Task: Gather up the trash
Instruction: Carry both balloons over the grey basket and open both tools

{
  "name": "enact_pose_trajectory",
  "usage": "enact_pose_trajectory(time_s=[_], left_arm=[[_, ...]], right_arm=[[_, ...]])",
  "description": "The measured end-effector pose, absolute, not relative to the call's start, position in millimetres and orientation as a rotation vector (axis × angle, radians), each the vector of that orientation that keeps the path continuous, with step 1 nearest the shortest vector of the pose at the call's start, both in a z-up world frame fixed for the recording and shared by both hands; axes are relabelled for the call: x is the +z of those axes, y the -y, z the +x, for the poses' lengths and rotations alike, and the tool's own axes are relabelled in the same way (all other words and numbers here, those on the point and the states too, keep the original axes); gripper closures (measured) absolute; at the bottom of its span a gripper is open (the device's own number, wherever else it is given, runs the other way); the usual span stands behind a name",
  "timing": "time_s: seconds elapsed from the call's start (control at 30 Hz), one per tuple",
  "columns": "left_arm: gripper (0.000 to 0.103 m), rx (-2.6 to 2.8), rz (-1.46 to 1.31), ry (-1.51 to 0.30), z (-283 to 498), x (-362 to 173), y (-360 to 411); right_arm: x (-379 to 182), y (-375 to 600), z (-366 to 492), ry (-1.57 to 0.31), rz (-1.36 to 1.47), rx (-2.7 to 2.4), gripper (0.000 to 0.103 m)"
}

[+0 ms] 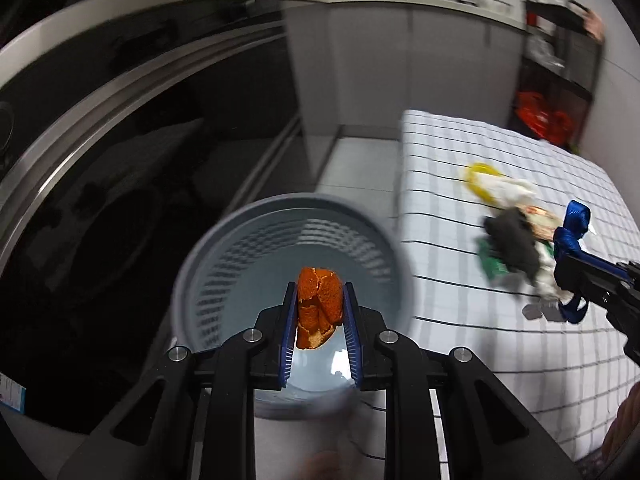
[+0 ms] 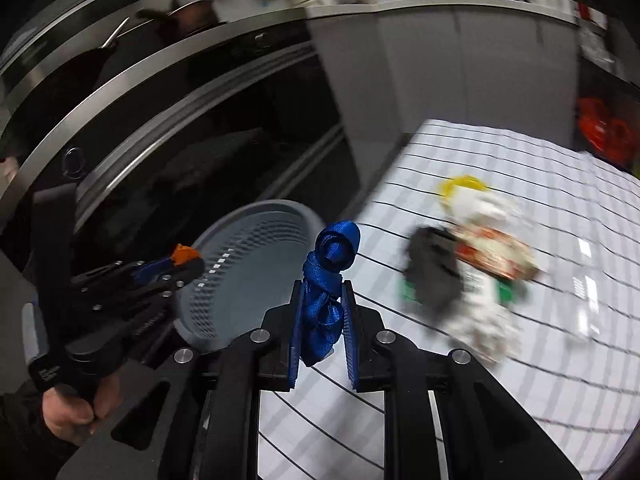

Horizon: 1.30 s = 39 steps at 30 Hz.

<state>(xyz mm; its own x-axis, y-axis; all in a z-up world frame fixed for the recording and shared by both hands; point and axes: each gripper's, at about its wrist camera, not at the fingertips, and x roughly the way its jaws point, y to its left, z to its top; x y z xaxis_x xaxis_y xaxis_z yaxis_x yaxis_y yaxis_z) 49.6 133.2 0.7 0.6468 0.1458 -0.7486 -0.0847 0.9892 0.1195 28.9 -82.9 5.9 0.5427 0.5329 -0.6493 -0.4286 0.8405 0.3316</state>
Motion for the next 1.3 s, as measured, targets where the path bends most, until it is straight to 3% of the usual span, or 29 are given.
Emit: enact_pose_trajectory(time_s=[0.4, 0.5, 0.53, 0.6, 0.93, 1.3], left_arm=[[0.074, 0.219, -0.052, -0.942, 83.6, -41.9, -211.8], [0.055, 0.228, -0.069, -0.960, 86.7, -47.3, -221.3], [0.039, 0.236, -0.070, -0.959, 86.5, -48.1, -223.0], [0.034, 0.241, -0.067, -0.943, 85.1, -46.6, -225.1], [0.033, 0.247, -0.072, -0.927, 78.4, -46.3, -231.4], [0.015, 0.222, -0.002, -0.745, 43.1, 9.5, -182.5]], right_arm=[[-47.4, -41.0, 83.7, -0.981, 0.074, 0.718, 0.083], [-52.4, -50.4, 88.7, -0.987, 0.063, 0.706, 0.068], [-51.9, -52.1, 88.9, -0.977, 0.056, 0.701, 0.057], [-48.5, -56.1, 87.8, -0.957, 0.051, 0.692, 0.051], [-42.8, -43.1, 81.9, -0.937, 0.053, 0.667, 0.051], [-27.0, 43.5, 36.0, -0.894, 0.111, 0.539, 0.051]])
